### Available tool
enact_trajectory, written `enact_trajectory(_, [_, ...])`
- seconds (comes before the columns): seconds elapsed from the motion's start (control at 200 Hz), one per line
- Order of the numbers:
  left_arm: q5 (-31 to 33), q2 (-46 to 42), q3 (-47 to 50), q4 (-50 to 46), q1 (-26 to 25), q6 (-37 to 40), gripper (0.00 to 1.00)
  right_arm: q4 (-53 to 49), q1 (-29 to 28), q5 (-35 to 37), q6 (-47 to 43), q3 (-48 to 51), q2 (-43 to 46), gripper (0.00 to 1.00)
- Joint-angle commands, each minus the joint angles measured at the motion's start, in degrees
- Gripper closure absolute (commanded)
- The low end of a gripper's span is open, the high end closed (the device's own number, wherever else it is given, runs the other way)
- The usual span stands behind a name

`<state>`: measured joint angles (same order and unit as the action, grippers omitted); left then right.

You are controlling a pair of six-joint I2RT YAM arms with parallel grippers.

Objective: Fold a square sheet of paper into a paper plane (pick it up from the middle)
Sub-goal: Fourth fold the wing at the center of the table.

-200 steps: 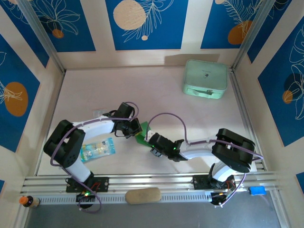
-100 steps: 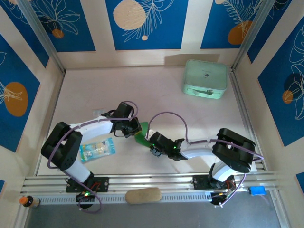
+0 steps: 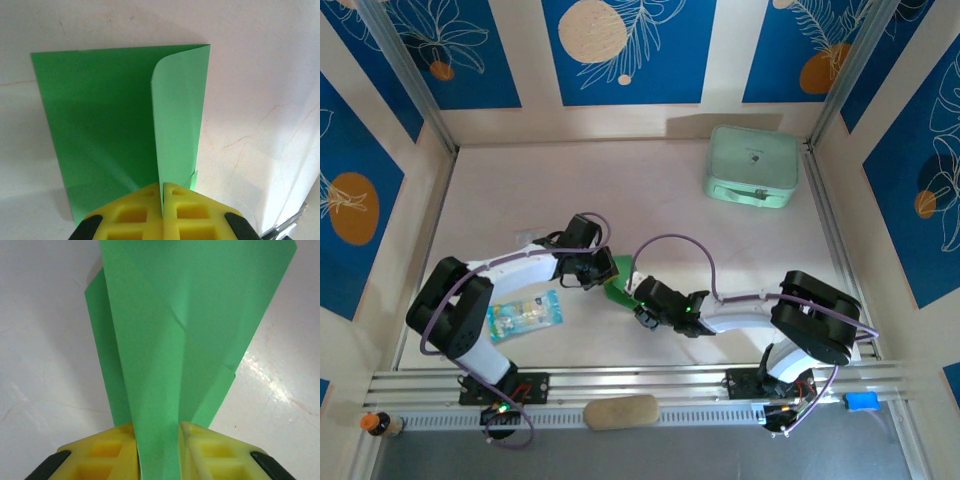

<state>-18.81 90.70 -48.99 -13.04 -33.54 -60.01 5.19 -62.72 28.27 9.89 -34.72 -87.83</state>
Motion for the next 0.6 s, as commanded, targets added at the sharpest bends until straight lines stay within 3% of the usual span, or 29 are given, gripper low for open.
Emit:
enact_trajectory(0.0, [1.07,-0.39,0.16,-1.07,0.49,0.02,1.0,-0.69,0.17,-0.06,1.25,-1.23,1.17,0.73])
enact_trajectory(0.135, [0.99,-0.44,0.21,-0.94,0.45,-0.1,1.0,-0.58,0.16,-0.24,1.44,-1.35,1.0,0.74])
enact_trajectory(0.455, [1.4,-1.3,0.3,-1.36,0.54,-0.06,1.0,-1.02,0.73,-0.92,3.71,-0.58,-0.06,0.88])
enact_trajectory(0.595, [2.23,-2.42,0.13,-2.19,0.54,0.32,0.91,0.41,1.84,-4.17,5.35,0.4,0.03,0.93])
